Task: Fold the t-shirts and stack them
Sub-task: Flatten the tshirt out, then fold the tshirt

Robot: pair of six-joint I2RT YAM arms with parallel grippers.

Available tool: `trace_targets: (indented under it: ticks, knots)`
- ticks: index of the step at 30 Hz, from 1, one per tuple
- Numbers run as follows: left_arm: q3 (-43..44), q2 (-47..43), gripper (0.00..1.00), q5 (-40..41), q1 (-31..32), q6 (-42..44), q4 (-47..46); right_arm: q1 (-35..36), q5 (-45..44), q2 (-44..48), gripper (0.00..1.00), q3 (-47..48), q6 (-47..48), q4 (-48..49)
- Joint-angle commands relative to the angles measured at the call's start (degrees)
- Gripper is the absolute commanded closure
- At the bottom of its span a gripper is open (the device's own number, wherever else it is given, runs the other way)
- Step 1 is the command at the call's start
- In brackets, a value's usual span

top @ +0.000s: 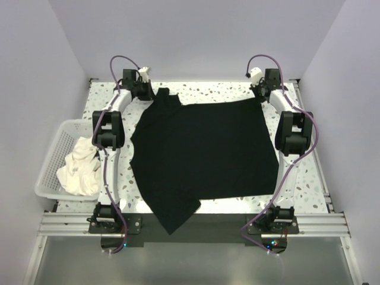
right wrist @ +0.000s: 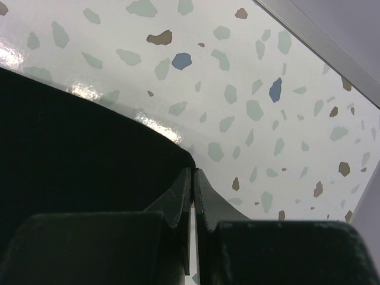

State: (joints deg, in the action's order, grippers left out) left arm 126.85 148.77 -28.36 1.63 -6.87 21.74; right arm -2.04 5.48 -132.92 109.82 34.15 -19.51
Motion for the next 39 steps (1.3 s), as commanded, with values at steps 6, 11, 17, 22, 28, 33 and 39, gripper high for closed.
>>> trace_targets:
  ticks: [6,11,17,22,28,33,39]
  knots:
    - [2.7,-5.3,1.0,-0.7,-0.6,5.6,-7.3,-0.9,0.2,2.0,1.0,1.4,0.6,-1.1]
    - [-0.5,-9.5,1.0,-1.6,-0.6,10.0,-6.6,-0.9,2.3,2.0,1.0,2.7,-0.3,-2.5]
    - [-5.7,-13.3,1.0,-1.9,-0.7,12.3,-6.7,-0.9,3.5,2.7,1.0,3.7,-0.7,-3.7]
    - [-11.8,-18.3,1.0,-2.7,-0.9,13.3,-8.5,-1.2,4.9,4.9,1.0,2.5,0.2,-4.1]
    - [-20.1,-25.2,1.0,-3.0,-1.5,16.0,-10.6,-1.7,6.5,7.6,1.0,0.1,0.5,-4.2]
    - [-26.5,-30.9,1.0,-3.6,-1.6,18.4,-11.8,-2.9,8.1,10.8,1.0,-2.2,0.5,-4.1]
    - [-34.1,-38.2,1.0,-3.8,-1.6,20.6,-12.2,-3.8,11.2,14.6,1.0,-5.9,1.8,-5.5]
